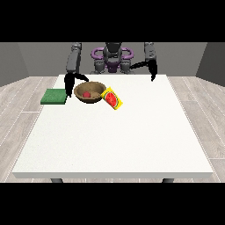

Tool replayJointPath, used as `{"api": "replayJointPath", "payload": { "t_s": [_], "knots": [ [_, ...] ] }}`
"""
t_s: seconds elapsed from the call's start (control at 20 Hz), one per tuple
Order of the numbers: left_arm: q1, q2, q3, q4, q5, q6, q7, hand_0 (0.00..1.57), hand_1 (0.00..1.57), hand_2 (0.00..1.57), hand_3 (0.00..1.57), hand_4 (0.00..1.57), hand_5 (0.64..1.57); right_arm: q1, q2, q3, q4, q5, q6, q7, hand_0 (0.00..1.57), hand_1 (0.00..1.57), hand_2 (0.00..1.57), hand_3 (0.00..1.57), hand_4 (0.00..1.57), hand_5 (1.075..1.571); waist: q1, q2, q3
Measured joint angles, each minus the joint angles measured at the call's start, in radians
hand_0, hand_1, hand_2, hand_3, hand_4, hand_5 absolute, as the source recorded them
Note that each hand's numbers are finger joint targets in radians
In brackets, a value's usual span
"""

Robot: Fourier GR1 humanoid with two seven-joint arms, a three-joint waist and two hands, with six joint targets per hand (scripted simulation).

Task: Pick the cup and pour the ball into the bowl, then pick the bowl and place it on the pad

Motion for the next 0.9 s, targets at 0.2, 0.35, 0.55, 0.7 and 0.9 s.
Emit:
{"api": "replayJointPath", "payload": {
  "t_s": [0.2, 0.35, 0.55, 0.7, 0.9],
  "knots": [
    [0.015, 0.015, 0.007, -0.051, 0.006, -0.023, 0.011, 0.00, 0.00, 0.00, 0.00, 0.00, 1.565, -0.028, -0.025, -0.015, 0.106, -0.003, 0.012, -0.067, 0.00, 0.00, 0.00, 0.00, 0.16, 1.563, 0.008, 0.012, 0.0005],
    [0.014, 0.034, 0.024, -0.075, 0.020, -0.052, 0.025, 0.00, 0.00, 0.00, 0.00, 0.00, 1.566, -0.057, -0.037, -0.019, 0.172, -0.005, 0.018, -0.109, 0.00, 0.00, 0.00, 0.00, 0.10, 1.563, 0.009, 0.027, 0.0008],
    [0.018, 0.035, 0.029, -0.095, 0.015, -0.056, 0.027, 0.00, 0.00, 0.00, 0.00, 0.00, 1.566, -0.100, -0.018, -0.010, 0.241, 0.003, -0.008, -0.155, 0.00, 0.00, 0.00, 0.00, 0.14, 1.565, 0.013, 0.044, 0.0011],
    [0.016, 0.041, 0.029, -0.123, 0.017, -0.067, 0.040, 0.00, 0.00, 0.00, 0.00, 0.00, 1.569, -0.112, -0.012, -0.028, 0.273, -0.017, -0.019, -0.164, 0.78, 0.78, 0.39, 0.00, 0.44, 1.533, 0.023, 0.047, -0.0077],
    [0.000, 0.047, 0.026, -0.158, 0.026, -0.084, 0.043, 0.00, 0.00, 0.00, 0.00, 0.52, 1.557, -0.083, -0.048, -0.038, 0.276, 0.015, -0.131, -0.183, 1.57, 1.57, 1.57, 1.51, 0.89, 1.526, 0.056, 0.063, -0.0301]
  ]
}}
